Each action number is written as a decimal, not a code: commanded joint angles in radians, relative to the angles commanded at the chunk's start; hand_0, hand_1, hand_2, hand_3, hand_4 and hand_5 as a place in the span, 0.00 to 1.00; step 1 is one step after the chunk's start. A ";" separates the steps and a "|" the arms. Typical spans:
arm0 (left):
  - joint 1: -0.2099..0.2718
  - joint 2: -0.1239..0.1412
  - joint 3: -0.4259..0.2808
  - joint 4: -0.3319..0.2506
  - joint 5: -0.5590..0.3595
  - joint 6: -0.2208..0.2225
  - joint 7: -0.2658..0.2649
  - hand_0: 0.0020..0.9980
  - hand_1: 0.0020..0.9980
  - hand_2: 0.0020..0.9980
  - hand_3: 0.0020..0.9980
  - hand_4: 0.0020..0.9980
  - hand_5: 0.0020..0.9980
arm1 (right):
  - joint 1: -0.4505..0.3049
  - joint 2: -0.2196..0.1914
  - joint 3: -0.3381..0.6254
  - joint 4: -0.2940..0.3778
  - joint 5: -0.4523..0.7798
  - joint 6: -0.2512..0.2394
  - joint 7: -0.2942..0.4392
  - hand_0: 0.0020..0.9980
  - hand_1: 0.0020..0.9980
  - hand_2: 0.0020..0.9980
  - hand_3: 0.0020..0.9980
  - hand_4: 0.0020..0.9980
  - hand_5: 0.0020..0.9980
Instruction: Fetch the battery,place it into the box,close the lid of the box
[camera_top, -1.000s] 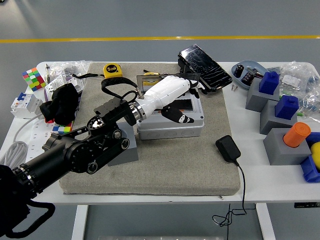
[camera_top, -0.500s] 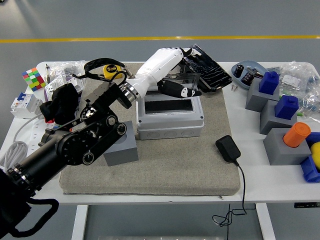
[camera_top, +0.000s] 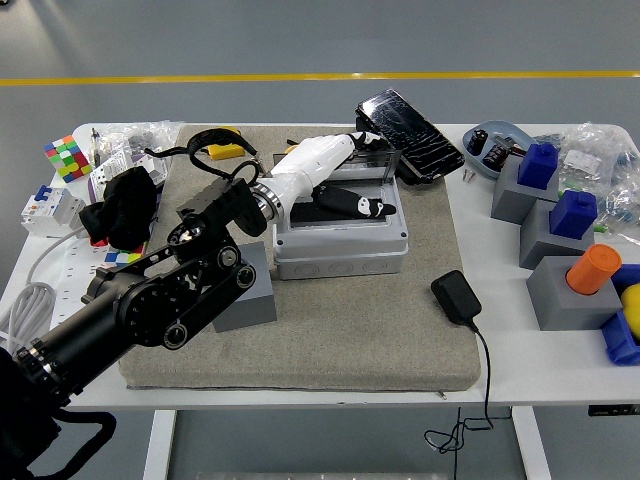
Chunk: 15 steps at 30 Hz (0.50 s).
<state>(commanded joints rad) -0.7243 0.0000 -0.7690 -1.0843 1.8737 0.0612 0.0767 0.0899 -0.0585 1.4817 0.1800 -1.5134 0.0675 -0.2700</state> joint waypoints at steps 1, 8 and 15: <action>0.004 0.000 0.006 -0.015 -0.006 -0.007 0.011 0.67 0.76 0.78 0.81 1.00 0.56 | -0.001 0.000 0.001 0.000 -0.001 0.000 0.000 0.64 0.66 0.67 0.57 0.97 0.57; 0.031 0.000 0.039 -0.093 -0.021 -0.046 0.085 0.60 0.74 0.77 0.81 1.00 0.60 | -0.002 0.000 0.001 0.000 -0.001 0.000 0.001 0.64 0.66 0.67 0.58 0.97 0.57; 0.051 0.000 0.072 -0.102 -0.040 -0.060 0.106 0.59 0.74 0.77 0.81 1.00 0.61 | -0.003 0.001 0.006 0.000 -0.004 0.000 0.001 0.64 0.66 0.67 0.58 0.97 0.57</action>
<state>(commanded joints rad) -0.6733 0.0000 -0.6971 -1.1864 1.8335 0.0007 0.1824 0.0869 -0.0579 1.4879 0.1800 -1.5176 0.0673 -0.2693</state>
